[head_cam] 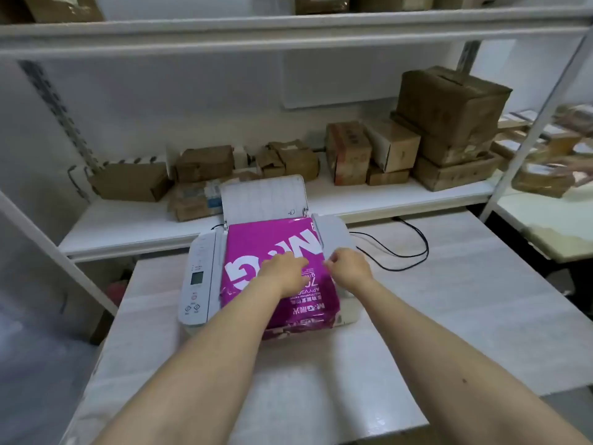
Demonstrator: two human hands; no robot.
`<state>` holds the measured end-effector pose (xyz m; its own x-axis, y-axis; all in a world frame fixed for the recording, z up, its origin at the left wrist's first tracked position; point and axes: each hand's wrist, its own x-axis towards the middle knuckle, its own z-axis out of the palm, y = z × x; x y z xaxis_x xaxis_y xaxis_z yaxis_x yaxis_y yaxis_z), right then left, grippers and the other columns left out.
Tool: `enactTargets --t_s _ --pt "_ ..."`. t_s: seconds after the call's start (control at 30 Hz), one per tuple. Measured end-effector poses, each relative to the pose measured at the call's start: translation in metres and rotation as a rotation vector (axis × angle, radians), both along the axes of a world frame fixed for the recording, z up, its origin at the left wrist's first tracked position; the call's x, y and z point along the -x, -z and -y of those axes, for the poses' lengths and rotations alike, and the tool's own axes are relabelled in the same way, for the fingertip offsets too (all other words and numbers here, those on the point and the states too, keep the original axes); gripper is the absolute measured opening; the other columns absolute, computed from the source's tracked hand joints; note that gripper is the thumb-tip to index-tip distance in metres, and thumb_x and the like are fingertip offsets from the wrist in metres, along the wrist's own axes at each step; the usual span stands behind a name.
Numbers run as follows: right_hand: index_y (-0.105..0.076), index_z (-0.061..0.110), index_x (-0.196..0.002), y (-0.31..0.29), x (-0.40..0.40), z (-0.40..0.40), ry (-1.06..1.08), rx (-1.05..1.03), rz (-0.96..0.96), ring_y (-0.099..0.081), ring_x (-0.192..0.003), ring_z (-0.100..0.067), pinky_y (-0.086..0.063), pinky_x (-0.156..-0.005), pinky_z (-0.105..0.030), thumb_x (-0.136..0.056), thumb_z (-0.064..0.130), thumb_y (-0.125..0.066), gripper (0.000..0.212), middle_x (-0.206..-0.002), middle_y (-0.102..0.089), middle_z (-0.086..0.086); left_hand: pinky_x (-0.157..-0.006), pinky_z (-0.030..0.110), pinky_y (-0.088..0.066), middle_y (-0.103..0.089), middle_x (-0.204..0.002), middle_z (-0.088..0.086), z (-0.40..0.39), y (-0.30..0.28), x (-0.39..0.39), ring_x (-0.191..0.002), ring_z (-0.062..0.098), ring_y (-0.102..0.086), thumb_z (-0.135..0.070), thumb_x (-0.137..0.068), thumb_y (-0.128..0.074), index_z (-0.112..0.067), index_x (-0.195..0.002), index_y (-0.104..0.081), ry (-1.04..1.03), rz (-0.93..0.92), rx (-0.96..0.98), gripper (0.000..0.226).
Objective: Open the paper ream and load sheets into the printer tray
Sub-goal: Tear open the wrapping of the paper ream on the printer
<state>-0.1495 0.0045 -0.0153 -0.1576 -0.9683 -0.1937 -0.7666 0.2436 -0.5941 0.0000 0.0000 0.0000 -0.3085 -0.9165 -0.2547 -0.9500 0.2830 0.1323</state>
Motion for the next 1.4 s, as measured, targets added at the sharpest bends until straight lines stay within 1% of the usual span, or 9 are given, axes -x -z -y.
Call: enactTargets --t_s 0.2,0.4,0.53,0.67,0.77,0.93,1.1,1.27,1.4 --pt "-0.061 0.008 -0.058 0.051 0.033 -0.024 0.189 -0.226 0.304 -0.052 -0.046 -0.022 -0.037 -0.045 -0.024 -0.084 0.015 -0.058 0.027 -0.055 -0.061 -0.008 -0.095 0.046 -0.048 -0.053 -0.132 0.009 -0.005 0.021 0.012 -0.118 0.03 -0.053 -0.039 -0.092 -0.047 -0.02 -0.13 -0.05 0.071 0.043 -0.11 0.043" --pt "-0.06 0.005 -0.056 0.058 0.036 -0.024 0.251 -0.269 0.623 -0.054 -0.048 -0.025 -0.039 -0.044 -0.022 -0.082 0.021 -0.064 0.03 -0.054 -0.058 -0.013 -0.091 0.045 -0.05 -0.059 -0.123 0.009 -0.004 0.031 0.025 -0.11 0.028 -0.057 -0.038 -0.091 -0.048 -0.017 -0.126 -0.053 0.104 0.042 -0.123 0.041" --pt "-0.052 0.009 -0.051 0.058 0.035 -0.02 0.133 -0.362 0.615 -0.057 -0.046 -0.023 -0.045 -0.045 -0.023 -0.075 0.022 -0.08 0.039 -0.049 -0.057 -0.009 -0.087 0.044 -0.052 -0.059 -0.114 0.009 -0.001 0.037 0.034 -0.101 0.028 -0.057 -0.037 -0.091 -0.049 -0.015 -0.116 -0.054 0.09 0.032 -0.093 0.034" --pt "-0.057 0.006 -0.063 0.061 0.039 -0.014 0.075 -0.428 0.66 -0.065 -0.06 -0.028 -0.057 -0.07 -0.036 -0.082 0.012 -0.073 0.026 -0.066 -0.063 -0.018 -0.084 0.041 -0.05 -0.056 -0.112 0.011 0.0 0.035 0.042 -0.101 0.029 -0.055 -0.034 -0.092 -0.049 -0.012 -0.112 -0.054 0.037 0.007 -0.032 0.03" --pt "-0.059 0.006 -0.072 0.057 0.046 -0.016 0.055 -0.482 0.709 -0.064 -0.047 -0.014 -0.054 -0.051 -0.02 -0.089 0.008 -0.063 0.018 -0.067 -0.064 -0.013 -0.081 0.04 -0.047 -0.058 -0.11 0.013 0.001 0.035 0.047 -0.102 0.031 -0.056 -0.035 -0.093 -0.047 -0.009 -0.108 -0.055 0.005 0.027 -0.029 0.031" --pt "-0.068 0.005 -0.088 0.051 0.055 -0.023 -0.027 -0.617 0.681 -0.063 -0.058 -0.017 -0.052 -0.055 -0.02 -0.081 0.028 -0.074 0.026 -0.077 -0.069 -0.013 -0.068 0.034 -0.04 -0.054 -0.086 0.008 -0.002 0.04 0.054 -0.082 0.025 -0.052 -0.032 -0.093 -0.046 -0.012 -0.087 -0.049 -0.021 -0.032 -0.176 0.021" --pt "-0.064 0.008 -0.072 0.043 0.051 -0.025 -0.062 -0.674 0.566 -0.06 -0.05 -0.012 -0.041 -0.047 -0.016 -0.082 0.024 -0.071 0.02 -0.06 -0.065 -0.007 -0.062 0.033 -0.036 -0.045 -0.064 0.003 -0.006 0.039 0.057 -0.074 0.025 -0.049 -0.03 -0.093 -0.046 -0.013 -0.066 -0.044 -0.025 -0.039 -0.178 0.032" --pt "-0.065 0.003 -0.077 0.036 0.049 -0.028 -0.038 -0.705 0.587 -0.065 -0.055 -0.012 -0.045 -0.049 -0.015 -0.088 0.009 -0.057 0.015 -0.053 -0.068 -0.005 -0.072 0.041 -0.045 -0.065 -0.1 0.024 -0.011 0.036 0.056 -0.093 0.038 -0.061 -0.03 -0.095 -0.045 0.006 -0.095 -0.061 -0.017 -0.078 -0.186 0.039" --pt "-0.065 0.003 -0.077 0.034 0.043 -0.034 0.006 -0.624 0.554 -0.064 -0.049 -0.013 -0.044 -0.048 -0.017 -0.082 0.006 -0.055 0.012 -0.049 -0.066 -0.005 -0.068 0.034 -0.039 -0.065 -0.104 0.022 -0.015 0.039 0.055 -0.096 0.036 -0.06 -0.032 -0.096 -0.045 0.004 -0.098 -0.061 0.001 -0.079 -0.179 0.039"
